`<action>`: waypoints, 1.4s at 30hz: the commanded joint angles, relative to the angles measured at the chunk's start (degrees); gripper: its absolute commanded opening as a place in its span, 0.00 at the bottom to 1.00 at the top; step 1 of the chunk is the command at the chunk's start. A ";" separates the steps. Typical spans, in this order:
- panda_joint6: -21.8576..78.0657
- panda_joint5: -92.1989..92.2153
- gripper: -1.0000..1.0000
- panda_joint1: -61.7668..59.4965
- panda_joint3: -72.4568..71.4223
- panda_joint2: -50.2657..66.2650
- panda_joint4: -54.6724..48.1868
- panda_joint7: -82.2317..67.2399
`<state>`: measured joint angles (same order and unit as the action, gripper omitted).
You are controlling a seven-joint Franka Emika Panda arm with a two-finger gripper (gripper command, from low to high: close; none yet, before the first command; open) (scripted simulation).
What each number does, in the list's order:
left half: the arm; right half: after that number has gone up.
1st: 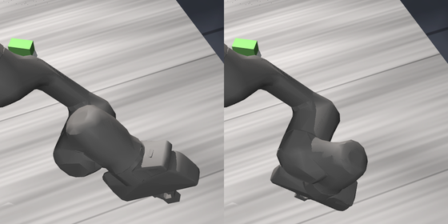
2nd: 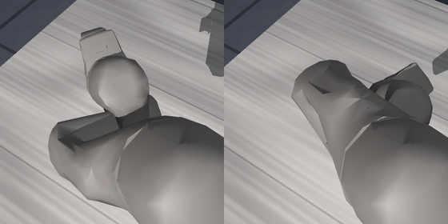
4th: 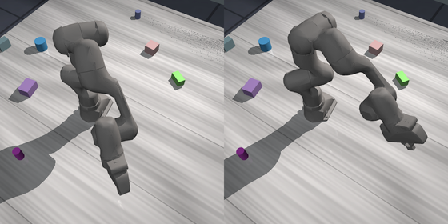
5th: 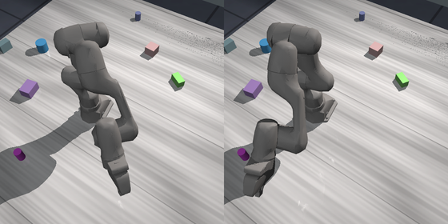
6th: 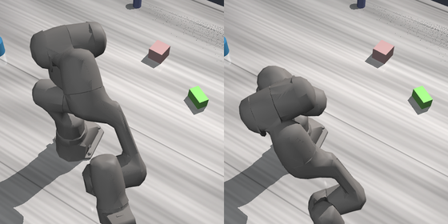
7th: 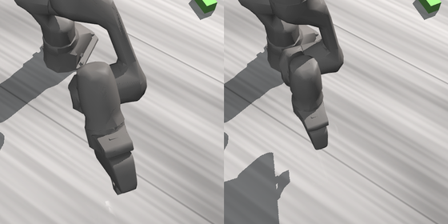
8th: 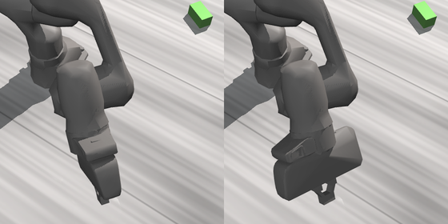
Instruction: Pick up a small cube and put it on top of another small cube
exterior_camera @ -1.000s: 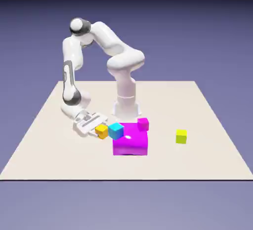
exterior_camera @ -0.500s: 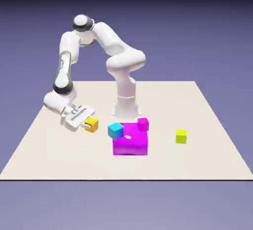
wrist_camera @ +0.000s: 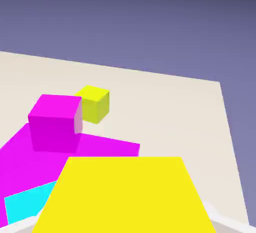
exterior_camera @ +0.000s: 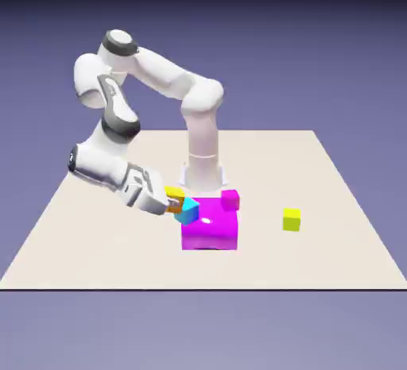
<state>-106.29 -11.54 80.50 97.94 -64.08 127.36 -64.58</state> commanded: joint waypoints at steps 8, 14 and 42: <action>6.68 -3.06 0.00 16.61 -2.36 -4.16 -6.94 3.19; 11.73 -5.32 0.00 29.07 -3.79 -7.34 -12.05 5.30; 23.27 -9.09 1.00 64.41 13.80 -20.24 -17.76 -5.61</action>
<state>-83.02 -20.62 144.91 111.74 -84.32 109.60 -70.18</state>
